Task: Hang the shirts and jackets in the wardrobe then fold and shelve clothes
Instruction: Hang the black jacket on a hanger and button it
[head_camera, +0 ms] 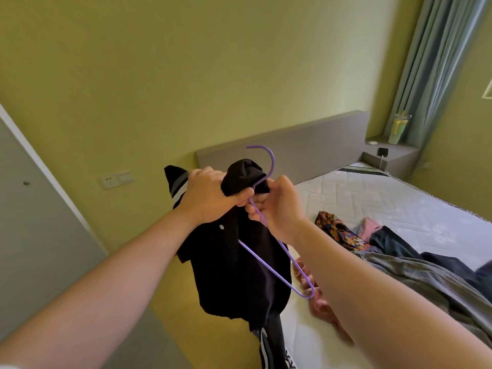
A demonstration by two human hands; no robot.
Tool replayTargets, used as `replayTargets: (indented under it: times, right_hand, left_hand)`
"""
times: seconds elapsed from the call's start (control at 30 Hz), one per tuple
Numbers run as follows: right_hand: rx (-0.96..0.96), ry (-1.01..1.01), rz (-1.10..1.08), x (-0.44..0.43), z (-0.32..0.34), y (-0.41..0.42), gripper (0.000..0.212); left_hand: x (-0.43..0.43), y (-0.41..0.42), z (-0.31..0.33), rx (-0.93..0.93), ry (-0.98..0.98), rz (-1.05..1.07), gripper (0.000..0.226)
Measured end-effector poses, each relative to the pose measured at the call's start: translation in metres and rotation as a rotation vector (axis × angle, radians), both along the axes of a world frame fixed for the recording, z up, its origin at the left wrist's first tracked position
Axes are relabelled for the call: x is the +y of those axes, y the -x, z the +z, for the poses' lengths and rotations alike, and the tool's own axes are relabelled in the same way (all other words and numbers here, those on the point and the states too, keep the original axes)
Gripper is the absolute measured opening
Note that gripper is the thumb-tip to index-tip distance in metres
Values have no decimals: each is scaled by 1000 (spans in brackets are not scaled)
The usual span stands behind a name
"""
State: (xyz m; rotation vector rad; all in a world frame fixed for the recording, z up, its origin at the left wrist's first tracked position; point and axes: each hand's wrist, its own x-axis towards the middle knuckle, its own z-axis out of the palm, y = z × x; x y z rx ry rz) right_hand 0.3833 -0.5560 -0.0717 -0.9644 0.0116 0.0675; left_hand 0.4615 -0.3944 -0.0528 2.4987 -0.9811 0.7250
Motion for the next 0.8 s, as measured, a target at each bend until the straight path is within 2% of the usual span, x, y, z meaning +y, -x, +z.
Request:
replayTargets:
  times: [0.1, 0.2, 0.27, 0.33, 0.4, 0.47, 0.53, 0.6, 0.7, 0.73, 0.8]
  right_hand:
    - [98, 109, -22, -15, -6, -5, 49]
    - [241, 413, 9, -30, -23, -3, 38]
    - [313, 549, 65, -37, -40, 2, 40]
    - [377, 693, 144, -39, -58, 9, 57]
    - [436, 817, 231, -32, -73, 14, 94]
    - [438, 896, 193, -16, -86, 17, 126]
    - [355, 950, 78, 0, -98, 17, 139]
    - [363, 1017, 18, 15, -108, 16, 142]
    - [499, 1204, 31, 27, -123, 15, 139]
    - [535, 1314, 38, 27, -127, 16, 132]
    - [523, 1492, -23, 19, -134, 15, 104]
  left_hand:
    - [-15, 3, -4, 19, 4, 46, 64]
    - [-22, 7, -6, 24, 37, 32, 70]
    - [-25, 8, -5, 23, 42, 31, 71]
    - [-27, 10, -1, 17, 86, 16, 68]
    - [-29, 14, 2, 33, 164, -21, 63]
    - [-29, 16, 3, 83, 257, -56, 60]
    - [-29, 16, 3, 131, 320, -64, 57]
    - [-28, 15, 3, 180, 354, -61, 47]
    - [-25, 14, 4, 229, 396, -39, 38]
    - [-23, 14, 5, 237, 413, -40, 36]
    - [-18, 15, 5, 247, 439, -44, 33]
